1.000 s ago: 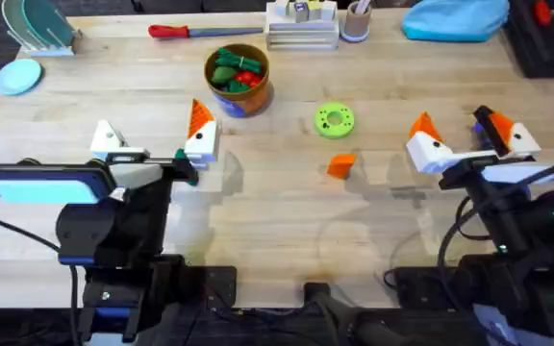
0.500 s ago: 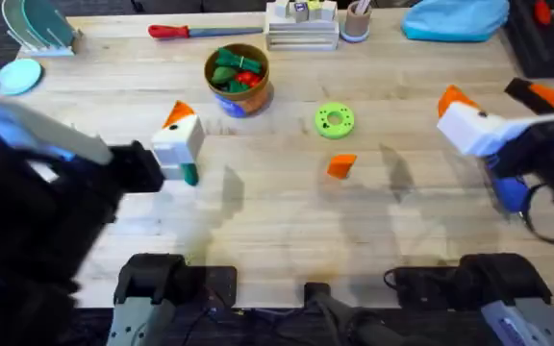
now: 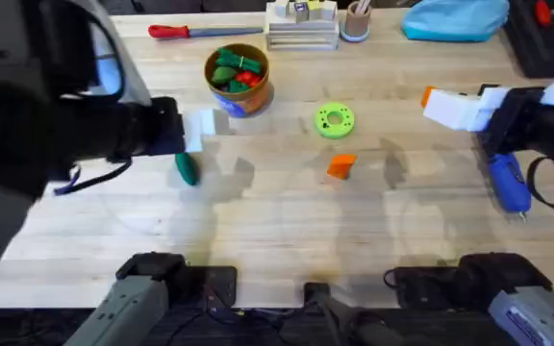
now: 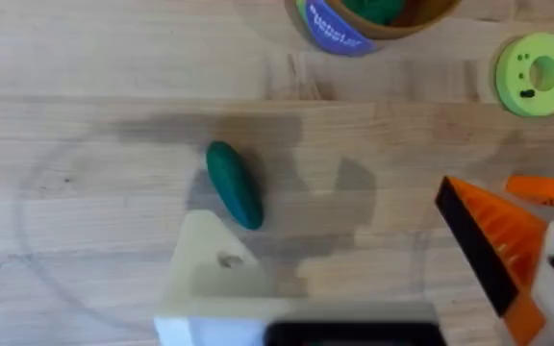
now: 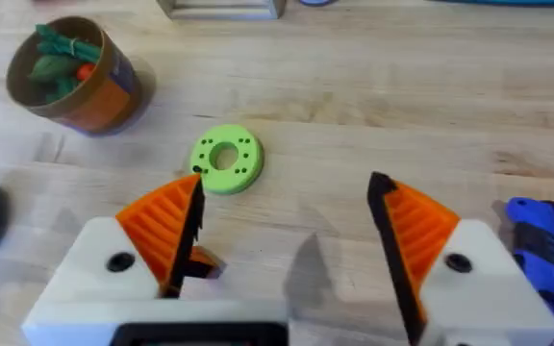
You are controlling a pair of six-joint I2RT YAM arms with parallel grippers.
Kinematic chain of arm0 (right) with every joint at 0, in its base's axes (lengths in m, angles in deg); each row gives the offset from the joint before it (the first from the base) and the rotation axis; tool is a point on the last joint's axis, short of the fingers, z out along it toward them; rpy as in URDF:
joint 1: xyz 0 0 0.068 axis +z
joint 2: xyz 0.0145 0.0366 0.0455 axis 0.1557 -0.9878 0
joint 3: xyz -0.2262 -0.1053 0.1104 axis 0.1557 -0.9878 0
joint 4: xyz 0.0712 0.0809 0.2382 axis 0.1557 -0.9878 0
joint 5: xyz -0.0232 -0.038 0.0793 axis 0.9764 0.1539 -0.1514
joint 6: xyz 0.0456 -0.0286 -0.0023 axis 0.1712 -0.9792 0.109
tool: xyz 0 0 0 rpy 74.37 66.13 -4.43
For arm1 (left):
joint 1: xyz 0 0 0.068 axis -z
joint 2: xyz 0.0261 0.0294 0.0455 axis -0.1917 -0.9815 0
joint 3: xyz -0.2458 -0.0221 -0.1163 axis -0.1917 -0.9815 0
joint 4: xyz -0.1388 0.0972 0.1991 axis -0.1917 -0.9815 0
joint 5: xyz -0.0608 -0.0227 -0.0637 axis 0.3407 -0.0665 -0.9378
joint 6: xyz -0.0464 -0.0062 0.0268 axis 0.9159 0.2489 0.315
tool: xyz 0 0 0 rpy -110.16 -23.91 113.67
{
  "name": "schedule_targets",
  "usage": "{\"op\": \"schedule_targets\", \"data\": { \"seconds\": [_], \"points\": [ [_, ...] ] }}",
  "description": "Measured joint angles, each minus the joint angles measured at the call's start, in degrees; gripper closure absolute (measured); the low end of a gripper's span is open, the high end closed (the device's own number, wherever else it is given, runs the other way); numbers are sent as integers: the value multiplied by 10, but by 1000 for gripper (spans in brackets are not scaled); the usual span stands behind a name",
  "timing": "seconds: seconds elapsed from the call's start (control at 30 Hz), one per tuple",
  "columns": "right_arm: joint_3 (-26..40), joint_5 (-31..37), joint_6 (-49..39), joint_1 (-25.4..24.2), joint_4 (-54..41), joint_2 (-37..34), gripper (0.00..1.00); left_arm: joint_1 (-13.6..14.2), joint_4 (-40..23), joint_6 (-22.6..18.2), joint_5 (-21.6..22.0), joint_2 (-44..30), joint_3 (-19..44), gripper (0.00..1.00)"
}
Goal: Pick up the gripper from the table and insert it into the empty holder that is missing its gripper. Then pick up a screw, insert it into the mounting hole, and use the screwdriver to tighten it. Finally, clean up the table by picking up the vegetable and placing it into the bucket.
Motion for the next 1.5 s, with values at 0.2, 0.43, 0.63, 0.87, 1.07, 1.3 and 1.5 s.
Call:
{"op": "schedule_targets", "data": {
  "seconds": [0.2, 0.43, 0.63, 0.87, 1.07, 1.3, 1.5],
  "points": [
    [0, 0, 0, 0, 3, 0, 10, 0, 0, 45, -21, -84, 0, 572],
    [0, 0, 0, 0, 2, 0, 11, 27, 0, 18, -72, -104, 3, 866],
    [0, 0, 0, 0, 2, 0, 12, 101, 9, 1, -113, -63, 48, 318],
    [0, 0, 0, 0, 2, 0, 9, 212, 153, -7, -137, -6, 62, 6],
    [0, 0, 0, 0, 2, 0, 10, 251, 212, -8, -147, 3, 64, 7],
    [0, 0, 1, 0, 2, 0, 10, 251, 209, -9, -147, 3, 64, 8],
    [0, 0, 2, 0, 2, 0, 11, 253, 222, -49, -133, 3, 64, 6]
  ]
}}
